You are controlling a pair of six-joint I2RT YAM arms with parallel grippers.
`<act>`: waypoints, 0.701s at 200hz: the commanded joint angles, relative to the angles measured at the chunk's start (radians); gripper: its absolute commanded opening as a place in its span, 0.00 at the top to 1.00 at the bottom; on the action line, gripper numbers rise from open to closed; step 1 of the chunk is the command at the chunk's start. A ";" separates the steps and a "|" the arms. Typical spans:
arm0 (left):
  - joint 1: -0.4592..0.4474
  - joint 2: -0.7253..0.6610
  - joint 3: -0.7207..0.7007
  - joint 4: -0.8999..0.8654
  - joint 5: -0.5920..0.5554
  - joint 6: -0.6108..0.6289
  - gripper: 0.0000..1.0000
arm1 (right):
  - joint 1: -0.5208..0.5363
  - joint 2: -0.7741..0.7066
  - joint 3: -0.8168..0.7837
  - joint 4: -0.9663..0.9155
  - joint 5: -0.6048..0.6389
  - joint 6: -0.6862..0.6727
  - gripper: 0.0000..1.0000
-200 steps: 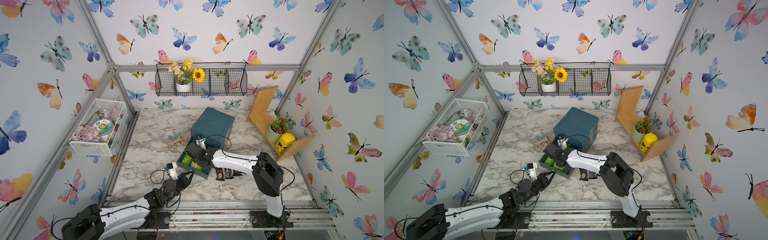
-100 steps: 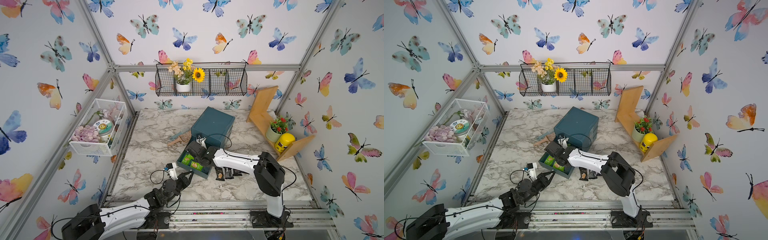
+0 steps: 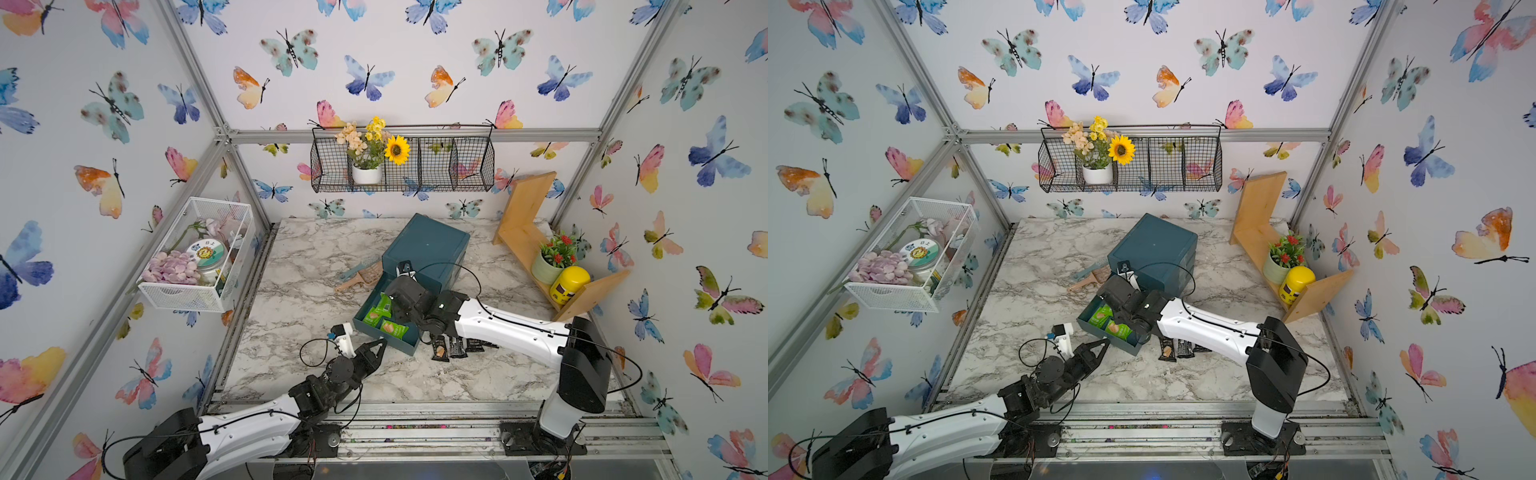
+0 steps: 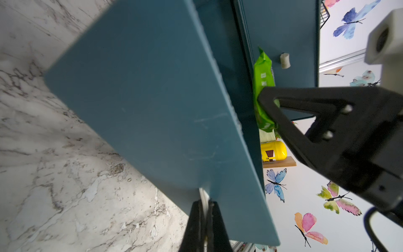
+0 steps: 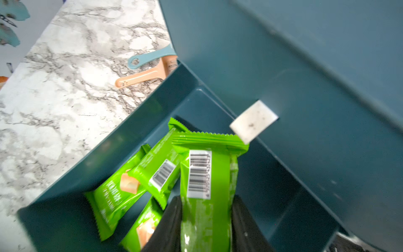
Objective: Take the cookies out of the drawer
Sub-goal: Pick up the cookie from the drawer, then place the cookie at the center of the board.
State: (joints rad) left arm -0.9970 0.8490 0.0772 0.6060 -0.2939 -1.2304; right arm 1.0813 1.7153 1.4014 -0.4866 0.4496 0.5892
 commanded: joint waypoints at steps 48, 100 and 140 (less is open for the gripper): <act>-0.001 -0.011 0.036 -0.006 -0.056 0.029 1.00 | 0.074 -0.137 -0.043 -0.109 0.001 0.031 0.72; 0.000 -0.011 0.039 -0.008 -0.071 0.031 1.00 | 0.119 -0.240 -0.085 -0.299 0.052 0.137 0.72; 0.001 -0.007 0.044 -0.008 -0.077 0.033 1.00 | 0.120 -0.338 -0.191 -0.411 0.096 0.246 0.72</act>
State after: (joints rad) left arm -0.9970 0.8486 0.0891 0.5770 -0.3267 -1.2194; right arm 1.1995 1.4315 1.2755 -0.7742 0.4786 0.7380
